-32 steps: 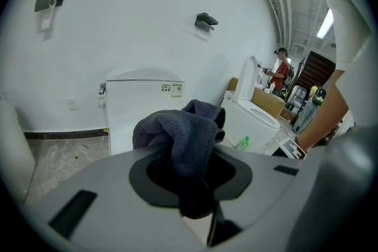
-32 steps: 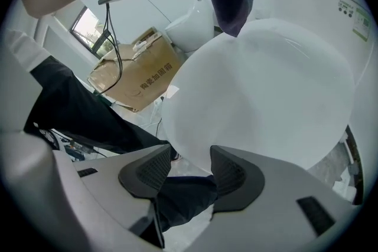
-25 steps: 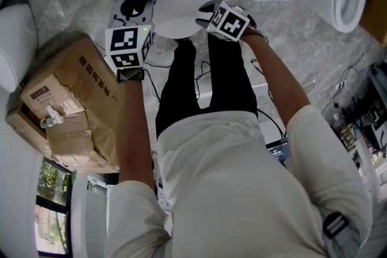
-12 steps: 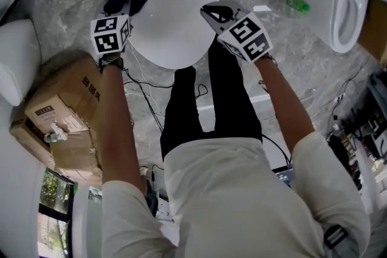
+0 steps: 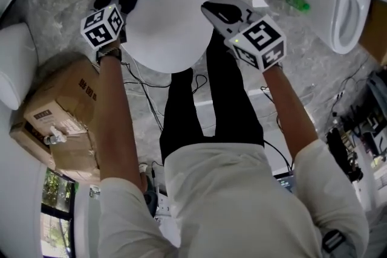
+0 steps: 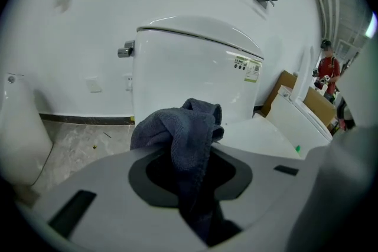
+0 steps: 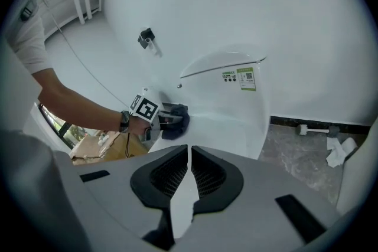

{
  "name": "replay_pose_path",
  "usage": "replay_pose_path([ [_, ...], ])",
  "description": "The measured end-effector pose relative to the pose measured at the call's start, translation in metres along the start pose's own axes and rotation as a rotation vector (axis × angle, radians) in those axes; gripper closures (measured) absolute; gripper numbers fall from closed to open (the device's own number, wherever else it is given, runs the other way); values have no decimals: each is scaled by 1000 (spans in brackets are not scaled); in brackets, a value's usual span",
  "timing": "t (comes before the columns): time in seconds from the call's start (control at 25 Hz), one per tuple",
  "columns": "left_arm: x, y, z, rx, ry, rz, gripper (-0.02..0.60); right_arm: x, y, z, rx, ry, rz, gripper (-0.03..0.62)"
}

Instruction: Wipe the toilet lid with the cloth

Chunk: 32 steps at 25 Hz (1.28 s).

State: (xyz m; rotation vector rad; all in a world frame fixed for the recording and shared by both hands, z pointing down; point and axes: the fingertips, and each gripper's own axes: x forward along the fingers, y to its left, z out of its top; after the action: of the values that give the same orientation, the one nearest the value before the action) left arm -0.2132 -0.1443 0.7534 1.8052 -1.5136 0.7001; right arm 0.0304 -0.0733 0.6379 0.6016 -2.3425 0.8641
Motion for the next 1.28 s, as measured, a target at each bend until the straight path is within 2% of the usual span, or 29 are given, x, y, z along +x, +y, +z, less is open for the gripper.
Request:
replay_pose_path([
  [0.2,17,-35,18,22,-33,8,494,-13,-22,8,11,-19,-48,553],
  [0.28,25,-56,25,20,-49,-23,494,-20,-31,10,23,-36,-72,553],
  [0.36,34,-86,31,57,-54,-78,494,-28,-42,10,40,-51,-98,553],
  [0.48,47,-132,37,160,-46,-127,494,-41,-56,6,71,-68,-132,553],
  [0.68,63,-194,37,281,-20,-175,494,-61,-71,-7,110,-77,-173,553],
  [0.88,60,-260,1,540,-14,-315,492,-76,-80,-24,116,-59,-218,553],
  [1.0,49,-268,-15,585,-12,-336,492,-83,-86,-24,125,-68,-258,553],
  [1.2,24,-234,-34,567,-16,-357,492,-82,-71,-18,125,-98,-289,553],
  [1.28,13,-210,-40,529,-21,-345,492,-74,-59,-16,120,-101,-278,553],
])
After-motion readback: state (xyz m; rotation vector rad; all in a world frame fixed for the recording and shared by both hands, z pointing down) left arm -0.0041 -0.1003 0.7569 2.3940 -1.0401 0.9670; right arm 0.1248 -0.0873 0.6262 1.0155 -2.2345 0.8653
